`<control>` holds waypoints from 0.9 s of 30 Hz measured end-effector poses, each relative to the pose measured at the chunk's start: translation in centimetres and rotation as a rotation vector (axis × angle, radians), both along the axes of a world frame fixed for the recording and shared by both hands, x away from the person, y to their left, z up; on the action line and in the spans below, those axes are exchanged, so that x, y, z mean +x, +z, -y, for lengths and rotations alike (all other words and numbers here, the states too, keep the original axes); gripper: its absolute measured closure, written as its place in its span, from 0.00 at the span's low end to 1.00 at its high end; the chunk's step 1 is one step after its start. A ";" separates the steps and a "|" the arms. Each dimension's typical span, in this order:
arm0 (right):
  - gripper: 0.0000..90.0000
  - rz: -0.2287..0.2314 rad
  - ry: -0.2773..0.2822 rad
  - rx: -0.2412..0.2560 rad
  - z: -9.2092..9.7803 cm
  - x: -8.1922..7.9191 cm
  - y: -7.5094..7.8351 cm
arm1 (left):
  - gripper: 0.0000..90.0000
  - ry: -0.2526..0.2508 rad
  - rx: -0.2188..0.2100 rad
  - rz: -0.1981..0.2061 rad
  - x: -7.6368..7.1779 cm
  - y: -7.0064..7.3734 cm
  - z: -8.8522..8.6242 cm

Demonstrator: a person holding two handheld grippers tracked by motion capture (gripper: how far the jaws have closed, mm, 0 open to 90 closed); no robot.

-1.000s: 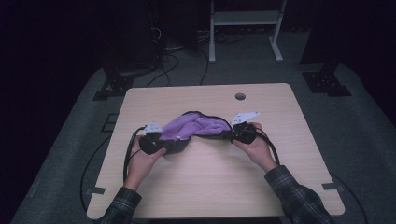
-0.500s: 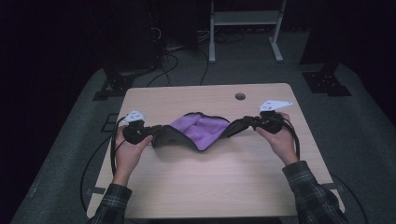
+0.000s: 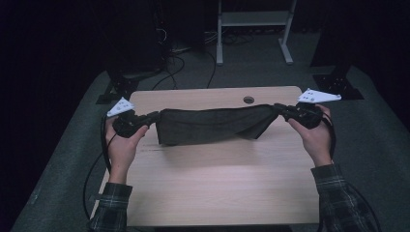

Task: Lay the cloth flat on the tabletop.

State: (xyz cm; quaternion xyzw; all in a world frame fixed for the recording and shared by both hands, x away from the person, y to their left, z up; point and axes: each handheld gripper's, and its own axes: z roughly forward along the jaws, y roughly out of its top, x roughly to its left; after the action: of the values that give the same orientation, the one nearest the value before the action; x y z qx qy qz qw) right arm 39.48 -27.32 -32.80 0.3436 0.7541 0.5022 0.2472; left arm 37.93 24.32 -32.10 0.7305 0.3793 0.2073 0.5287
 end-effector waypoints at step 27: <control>0.93 0.238 0.044 0.000 0.5 -8.9 8.0 | 0.93 -0.054 -0.033 0.106 -7.0 6.3 -1.2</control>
State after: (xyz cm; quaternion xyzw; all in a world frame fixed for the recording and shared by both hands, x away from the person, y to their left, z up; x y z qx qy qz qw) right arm 30.53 -27.86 -24.78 0.2649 0.7268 0.5447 0.3238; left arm 30.92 25.48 -25.81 0.7198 0.3343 0.2250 0.5653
